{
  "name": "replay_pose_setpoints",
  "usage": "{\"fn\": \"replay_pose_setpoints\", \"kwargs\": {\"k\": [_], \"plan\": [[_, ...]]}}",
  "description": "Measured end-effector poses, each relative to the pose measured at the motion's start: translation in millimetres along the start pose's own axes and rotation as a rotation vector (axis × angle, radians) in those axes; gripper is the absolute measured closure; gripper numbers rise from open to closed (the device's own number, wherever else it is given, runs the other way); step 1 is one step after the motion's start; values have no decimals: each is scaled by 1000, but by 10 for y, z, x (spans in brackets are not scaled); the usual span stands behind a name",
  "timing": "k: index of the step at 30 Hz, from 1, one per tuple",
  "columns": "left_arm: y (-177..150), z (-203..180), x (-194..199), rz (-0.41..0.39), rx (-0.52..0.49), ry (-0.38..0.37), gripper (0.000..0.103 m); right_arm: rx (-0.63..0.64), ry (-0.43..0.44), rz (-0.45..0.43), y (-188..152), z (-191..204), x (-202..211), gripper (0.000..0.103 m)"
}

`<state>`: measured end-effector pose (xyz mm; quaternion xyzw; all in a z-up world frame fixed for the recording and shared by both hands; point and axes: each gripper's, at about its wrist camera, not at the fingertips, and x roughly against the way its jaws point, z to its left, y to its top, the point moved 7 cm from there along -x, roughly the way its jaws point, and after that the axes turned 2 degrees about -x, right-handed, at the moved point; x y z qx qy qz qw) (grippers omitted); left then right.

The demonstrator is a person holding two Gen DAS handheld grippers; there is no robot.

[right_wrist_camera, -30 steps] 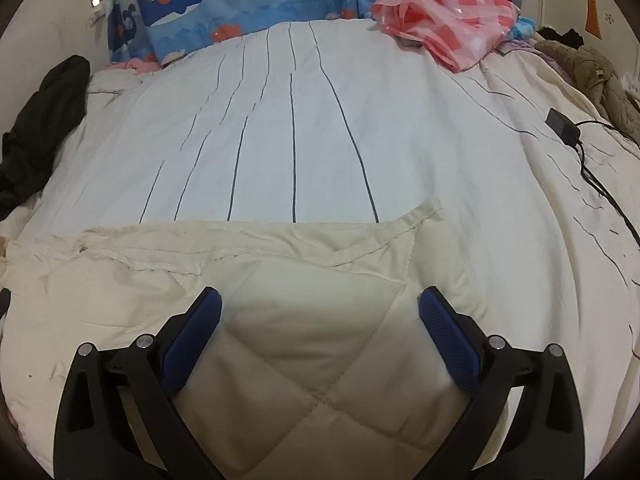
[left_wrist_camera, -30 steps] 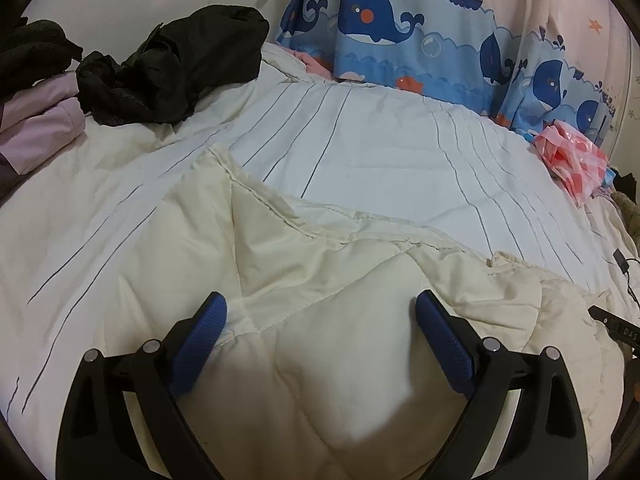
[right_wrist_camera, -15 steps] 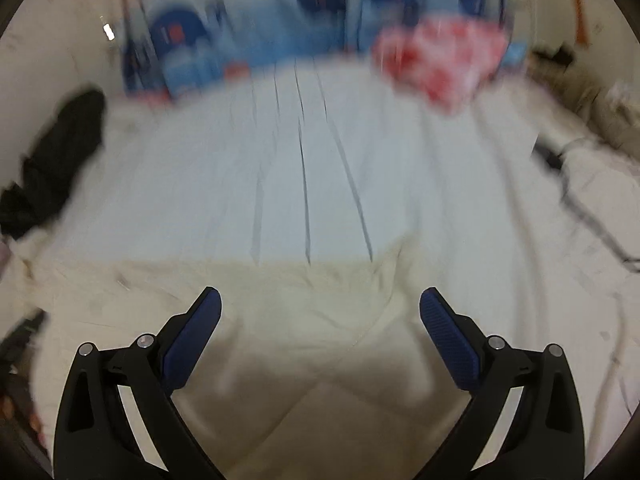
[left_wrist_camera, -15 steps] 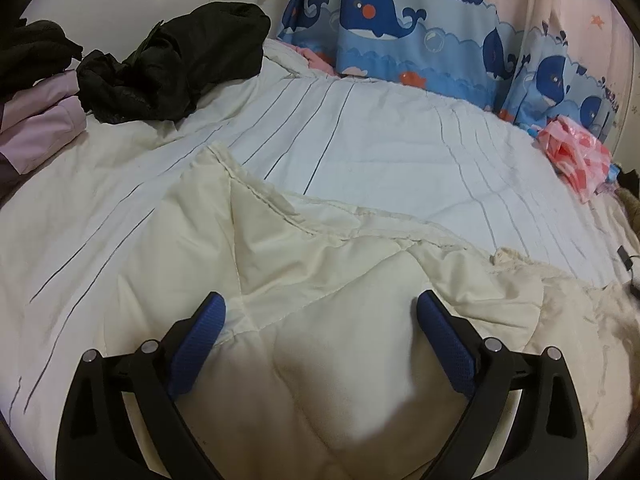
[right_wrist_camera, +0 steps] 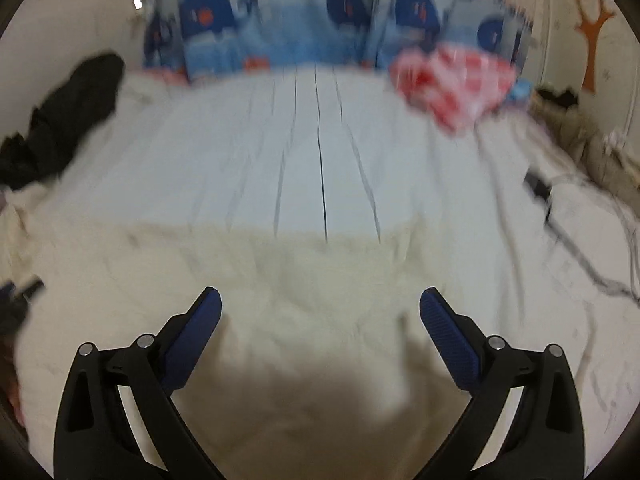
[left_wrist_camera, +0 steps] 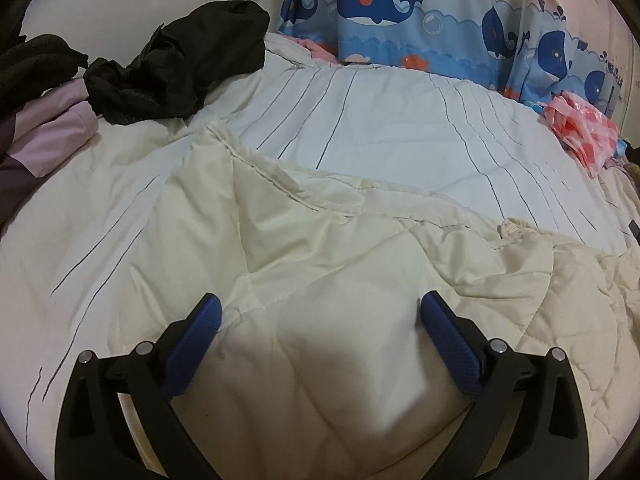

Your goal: Fold large clothes

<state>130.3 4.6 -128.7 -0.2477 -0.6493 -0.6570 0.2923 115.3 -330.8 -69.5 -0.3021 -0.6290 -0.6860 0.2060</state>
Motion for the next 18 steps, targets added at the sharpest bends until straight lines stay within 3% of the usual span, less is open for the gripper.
{"fn": "replay_pose_setpoints", "kwargs": {"k": [3, 6, 11, 12, 14, 16, 18], "plan": [[2, 6, -6, -1, 3, -5, 7, 14, 6, 7, 104, 140, -145, 7], [7, 14, -2, -2, 17, -21, 7, 33, 8, 237, -293, 256, -719, 6], [-3, 22, -14, 1, 18, -19, 7, 34, 16, 283, -208, 240, -744, 7], [2, 20, -7, -1, 18, -19, 7, 29, 22, 277, -163, 237, -714, 7], [23, 51, 56, -22, 29, -8, 7, -14, 57, 151, 77, 242, -459, 7], [131, 116, 271, -111, 71, 20, 7, -35, 76, 84, 168, 265, -355, 7], [240, 103, 455, -182, 113, -25, 7, -6, 78, 125, 72, 346, -556, 7]]}}
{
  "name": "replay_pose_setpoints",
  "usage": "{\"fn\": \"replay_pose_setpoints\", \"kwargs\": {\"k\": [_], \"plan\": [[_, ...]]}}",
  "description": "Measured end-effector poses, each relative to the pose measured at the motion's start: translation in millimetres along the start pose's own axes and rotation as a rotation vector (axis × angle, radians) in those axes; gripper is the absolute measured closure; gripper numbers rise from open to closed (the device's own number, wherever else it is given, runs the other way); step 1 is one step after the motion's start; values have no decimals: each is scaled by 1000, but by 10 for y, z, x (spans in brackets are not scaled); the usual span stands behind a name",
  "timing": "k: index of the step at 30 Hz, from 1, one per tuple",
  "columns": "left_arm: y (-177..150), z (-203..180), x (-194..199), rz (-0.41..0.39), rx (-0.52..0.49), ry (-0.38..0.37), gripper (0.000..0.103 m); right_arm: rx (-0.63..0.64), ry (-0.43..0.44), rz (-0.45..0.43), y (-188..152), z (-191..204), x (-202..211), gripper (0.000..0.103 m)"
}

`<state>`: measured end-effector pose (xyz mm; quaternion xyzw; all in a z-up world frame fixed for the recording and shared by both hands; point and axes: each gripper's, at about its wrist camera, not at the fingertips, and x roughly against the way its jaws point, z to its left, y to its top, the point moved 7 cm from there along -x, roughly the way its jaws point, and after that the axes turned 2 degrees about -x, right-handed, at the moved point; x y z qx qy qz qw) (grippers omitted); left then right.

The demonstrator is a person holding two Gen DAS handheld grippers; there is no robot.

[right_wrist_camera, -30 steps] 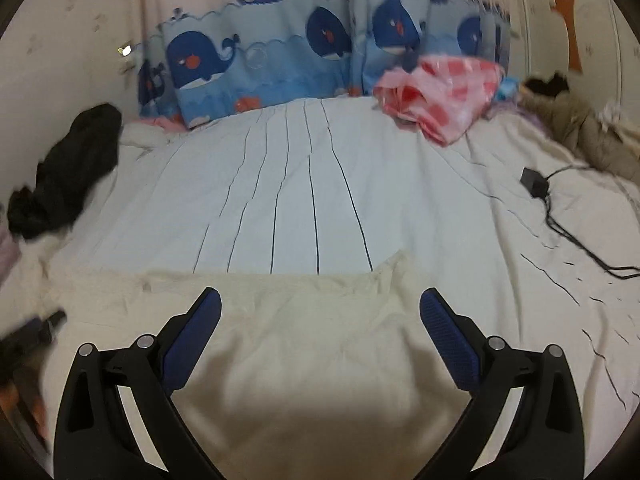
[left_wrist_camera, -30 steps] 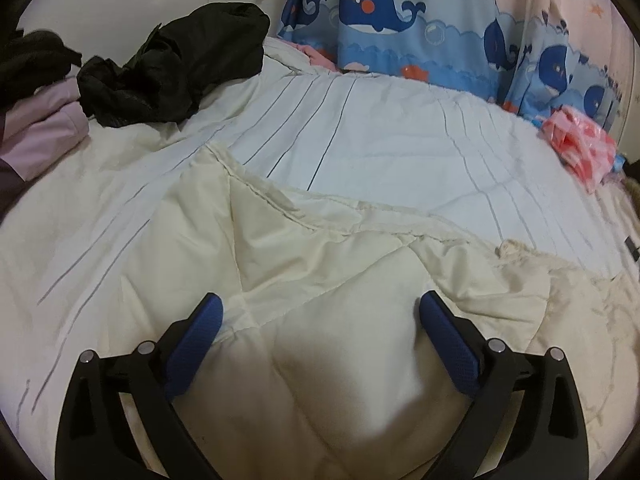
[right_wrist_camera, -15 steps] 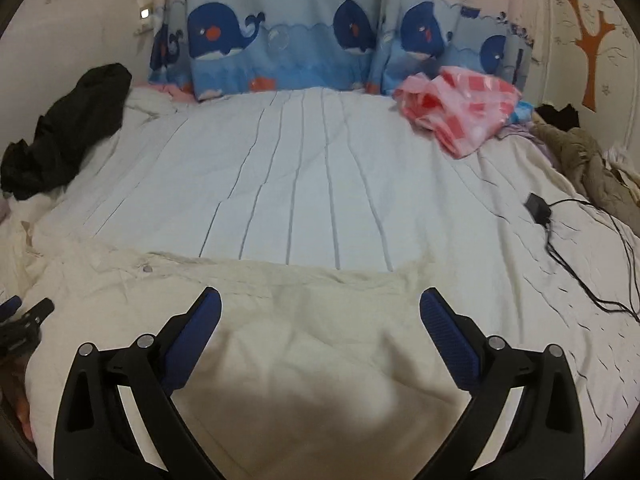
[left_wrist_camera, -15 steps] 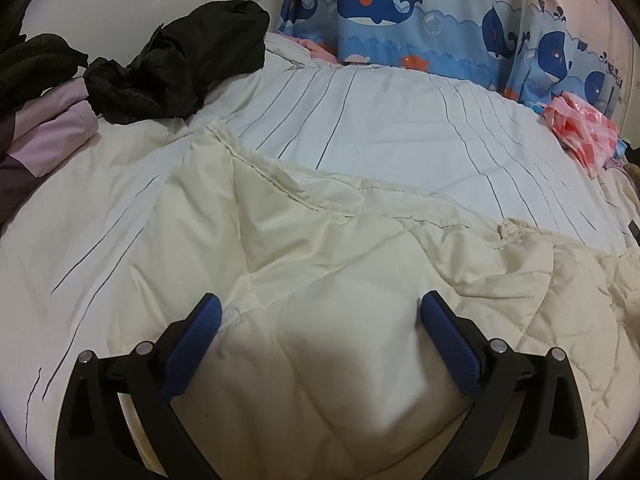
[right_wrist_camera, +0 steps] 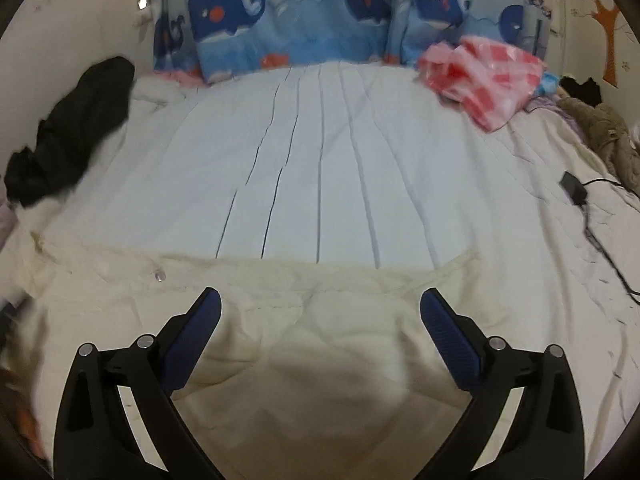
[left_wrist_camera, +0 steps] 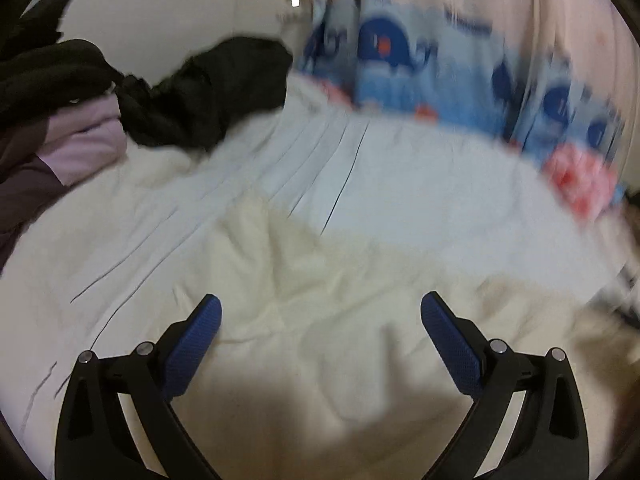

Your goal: Fold large clothes

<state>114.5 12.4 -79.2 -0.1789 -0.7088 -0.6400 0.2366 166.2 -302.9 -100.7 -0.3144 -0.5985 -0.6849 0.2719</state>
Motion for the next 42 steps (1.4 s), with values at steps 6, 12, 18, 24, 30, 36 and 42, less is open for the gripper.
{"fn": "replay_pose_setpoints", "kwargs": {"k": [6, 12, 18, 24, 30, 36, 42], "plan": [[-409, -577, -456, 240, -285, -65, 7, 57, -35, 155, -164, 51, -422, 6], [-430, -588, -490, 243, -285, -61, 7, 60, 9, 22, 54, 173, -14, 6], [-469, -567, -506, 246, -281, -57, 7, 119, -11, 155, -184, 278, -421, 6], [-483, -548, -543, 264, -265, -71, 7, 107, 5, 188, -186, 236, -474, 6], [-485, -538, -547, 261, -263, -70, 7, 98, 17, 208, -214, 240, -468, 6], [-506, -519, -546, 260, -253, -75, 7, 34, -10, 0, -231, 22, 186, 6], [-500, -516, -548, 260, -250, -76, 7, 29, -52, 77, -387, -92, -135, 6]]}}
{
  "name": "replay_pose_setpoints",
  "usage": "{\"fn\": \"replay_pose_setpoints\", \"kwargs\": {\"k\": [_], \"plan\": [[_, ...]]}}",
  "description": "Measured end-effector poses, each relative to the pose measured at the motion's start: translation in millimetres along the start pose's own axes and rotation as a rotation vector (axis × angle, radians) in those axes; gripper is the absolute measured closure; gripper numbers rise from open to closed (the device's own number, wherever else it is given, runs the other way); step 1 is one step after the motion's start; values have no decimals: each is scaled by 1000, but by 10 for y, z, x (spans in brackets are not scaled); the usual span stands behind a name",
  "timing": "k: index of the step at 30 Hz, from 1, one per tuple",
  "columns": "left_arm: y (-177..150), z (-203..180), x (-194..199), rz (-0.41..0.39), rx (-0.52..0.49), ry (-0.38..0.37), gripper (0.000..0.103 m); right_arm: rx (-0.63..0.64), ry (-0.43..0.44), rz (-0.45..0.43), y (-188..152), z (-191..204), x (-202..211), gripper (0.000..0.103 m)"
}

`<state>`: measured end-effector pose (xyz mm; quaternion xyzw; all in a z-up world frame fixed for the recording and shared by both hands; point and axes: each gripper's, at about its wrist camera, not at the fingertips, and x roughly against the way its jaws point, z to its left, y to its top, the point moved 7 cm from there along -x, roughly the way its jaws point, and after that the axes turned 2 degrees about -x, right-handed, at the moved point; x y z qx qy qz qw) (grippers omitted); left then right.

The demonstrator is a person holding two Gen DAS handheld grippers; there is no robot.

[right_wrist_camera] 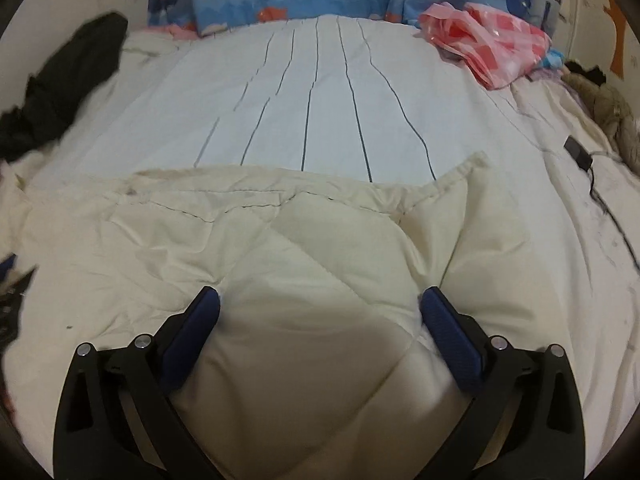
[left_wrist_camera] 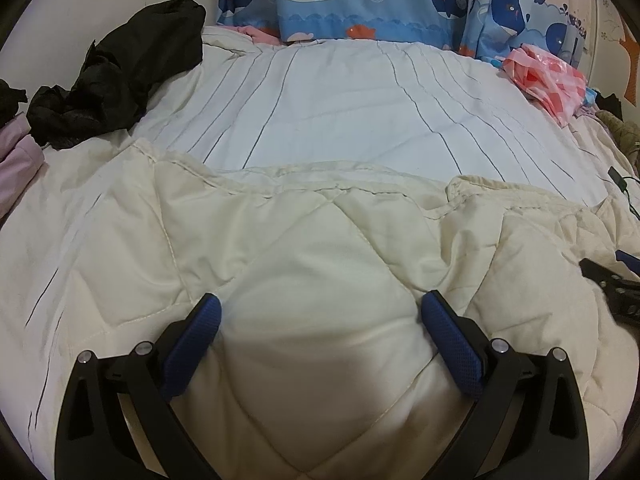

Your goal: Fold large clothes

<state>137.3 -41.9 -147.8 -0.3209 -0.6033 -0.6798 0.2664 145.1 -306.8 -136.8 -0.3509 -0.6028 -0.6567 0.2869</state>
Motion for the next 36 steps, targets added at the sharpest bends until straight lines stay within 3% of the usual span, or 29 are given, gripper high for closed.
{"fn": "replay_pose_setpoints", "kwargs": {"k": [6, 10, 14, 17, 18, 21, 36], "plan": [[-5, 4, 4, -2, 1, -1, 7, -14, 21, -11, -40, -30, 5, 6], [0, 14, 5, -4, 2, -3, 7, -24, 86, 78, 36, -60, 94, 6], [-2, 17, 19, -4, 6, -7, 7, -42, 53, -94, 51, -162, 599, 6], [6, 18, 27, -8, 6, -7, 7, -36, 24, -47, -268, -245, 308, 6], [-2, 10, 32, -9, 5, -5, 7, -47, 26, -73, -285, -254, 303, 6], [0, 11, 25, -6, 6, -3, 7, -20, -15, -80, -260, -196, 259, 6], [-16, -1, 82, -23, 13, -5, 7, -52, 39, -98, -243, -255, 250, 6]]}}
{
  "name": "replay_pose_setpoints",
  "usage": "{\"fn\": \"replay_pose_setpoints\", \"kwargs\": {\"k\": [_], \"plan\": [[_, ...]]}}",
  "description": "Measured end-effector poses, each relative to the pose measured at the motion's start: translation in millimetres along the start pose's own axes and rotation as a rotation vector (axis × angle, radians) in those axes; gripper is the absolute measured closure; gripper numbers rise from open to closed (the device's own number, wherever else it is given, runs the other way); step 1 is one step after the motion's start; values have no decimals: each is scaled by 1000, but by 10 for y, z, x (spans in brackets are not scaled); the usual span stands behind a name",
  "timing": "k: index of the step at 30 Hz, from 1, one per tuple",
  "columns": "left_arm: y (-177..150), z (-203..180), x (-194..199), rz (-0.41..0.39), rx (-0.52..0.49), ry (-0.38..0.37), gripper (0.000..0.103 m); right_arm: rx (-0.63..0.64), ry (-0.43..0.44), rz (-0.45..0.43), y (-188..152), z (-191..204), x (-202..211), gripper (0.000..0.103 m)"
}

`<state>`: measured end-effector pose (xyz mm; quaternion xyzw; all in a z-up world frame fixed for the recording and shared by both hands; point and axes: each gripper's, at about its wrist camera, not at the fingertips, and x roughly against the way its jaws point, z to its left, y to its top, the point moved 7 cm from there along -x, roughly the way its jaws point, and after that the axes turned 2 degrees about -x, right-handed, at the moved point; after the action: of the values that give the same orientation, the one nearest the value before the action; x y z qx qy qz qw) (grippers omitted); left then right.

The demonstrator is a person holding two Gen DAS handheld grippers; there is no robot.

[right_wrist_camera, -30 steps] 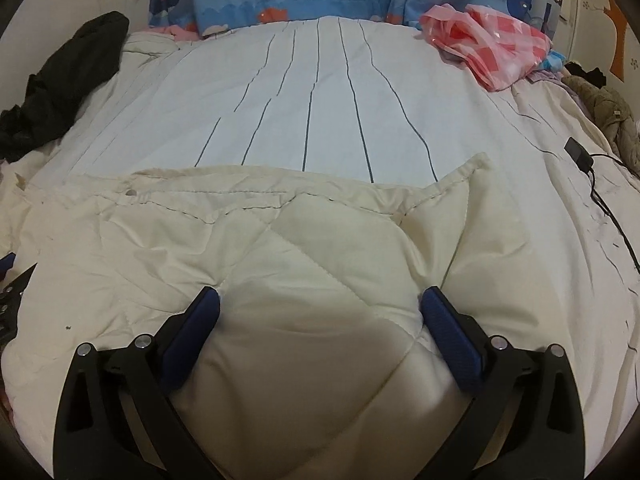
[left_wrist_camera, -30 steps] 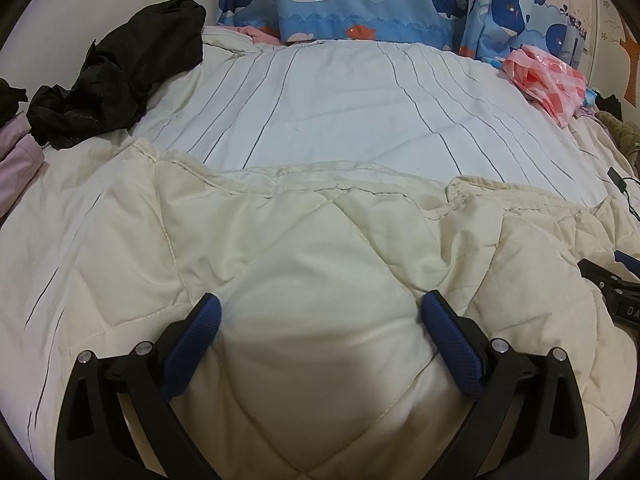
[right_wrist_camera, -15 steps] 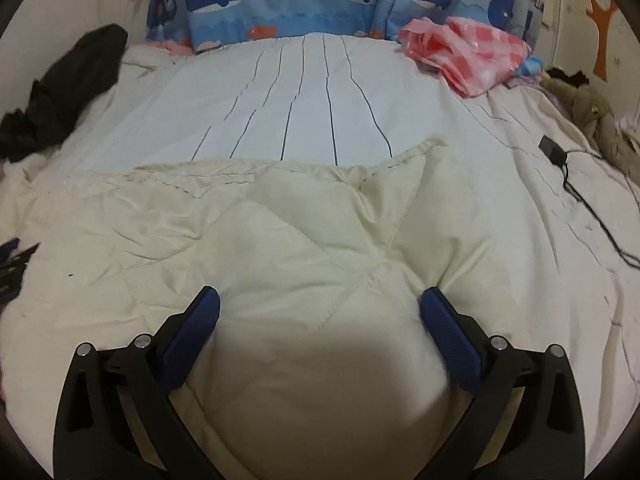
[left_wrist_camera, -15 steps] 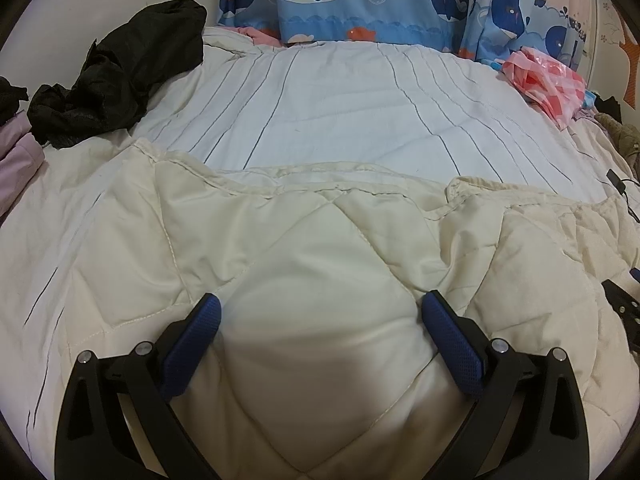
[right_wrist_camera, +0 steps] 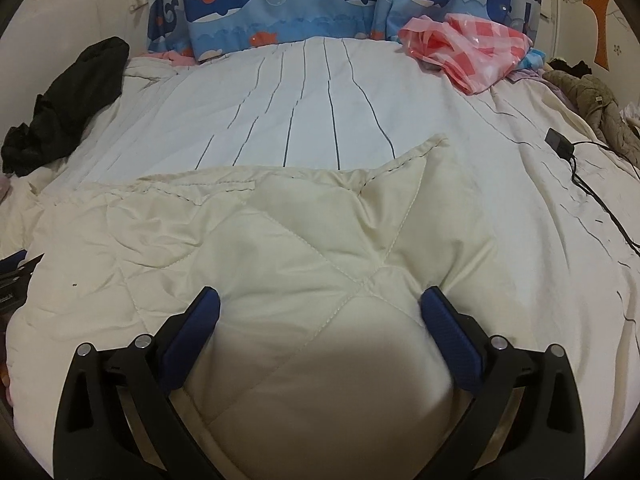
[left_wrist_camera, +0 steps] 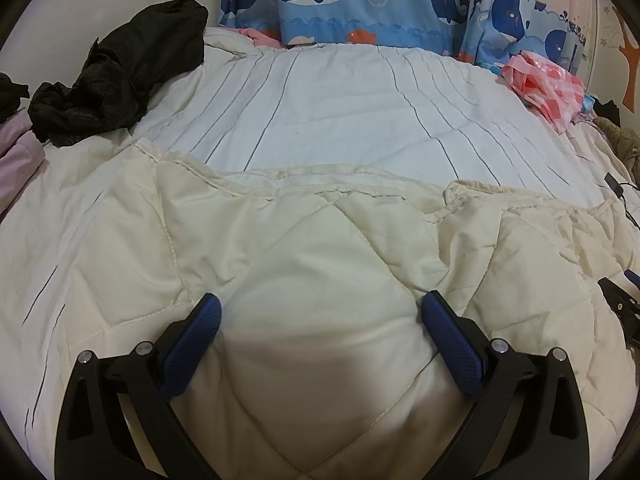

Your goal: Fold large clothes

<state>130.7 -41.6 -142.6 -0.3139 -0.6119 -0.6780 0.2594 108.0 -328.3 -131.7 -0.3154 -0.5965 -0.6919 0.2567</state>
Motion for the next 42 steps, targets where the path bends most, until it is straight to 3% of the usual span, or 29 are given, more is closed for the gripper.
{"fn": "replay_pose_setpoints", "kwargs": {"k": [5, 8, 11, 14, 16, 18, 21, 25, 28, 30, 33, 36, 40, 42], "plan": [[-103, 22, 150, -11, 1, 17, 7, 8, -8, -13, -7, 20, 41, 6], [-196, 63, 350, -8, 25, -12, 7, 15, -6, 1, -15, 39, 66, 6], [-318, 252, 711, -29, 83, -115, 7, 7, 63, 81, -41, 27, 207, 6], [-545, 645, 1104, -57, 134, -165, 7, -51, 190, 79, -169, -57, 692, 6], [-737, 1009, 1308, -58, 217, -209, 7, -101, 261, 88, -314, -194, 980, 6], [-975, 1409, 1431, -36, 373, -285, 7, -185, 316, 90, -512, -444, 1287, 6], [-1228, 1676, 1471, 12, 512, -388, 7, -338, 395, 111, -840, -816, 1595, 6], [-1421, 1536, 1542, 62, 547, -519, 7, -447, 515, 186, -1193, -938, 1706, 6], [-1489, 1359, 1553, 98, 559, -615, 7, -493, 573, 213, -1277, -897, 1659, 6], [-1525, 1280, 1512, 124, 581, -634, 7, -513, 620, 236, -1303, -820, 1566, 6], [-1613, 1210, 1386, 173, 624, -654, 7, -518, 590, 268, -1320, -788, 1356, 6], [-1702, 1189, 1286, 212, 679, -675, 7, -556, 594, 244, -1225, -796, 1231, 6], [-1731, 1236, 1225, 205, 747, -710, 7, -586, 745, 98, -899, -757, 1445, 6], [-1729, 1244, 1196, 202, 761, -715, 7, -579, 713, 117, -908, -763, 1374, 6]]}}
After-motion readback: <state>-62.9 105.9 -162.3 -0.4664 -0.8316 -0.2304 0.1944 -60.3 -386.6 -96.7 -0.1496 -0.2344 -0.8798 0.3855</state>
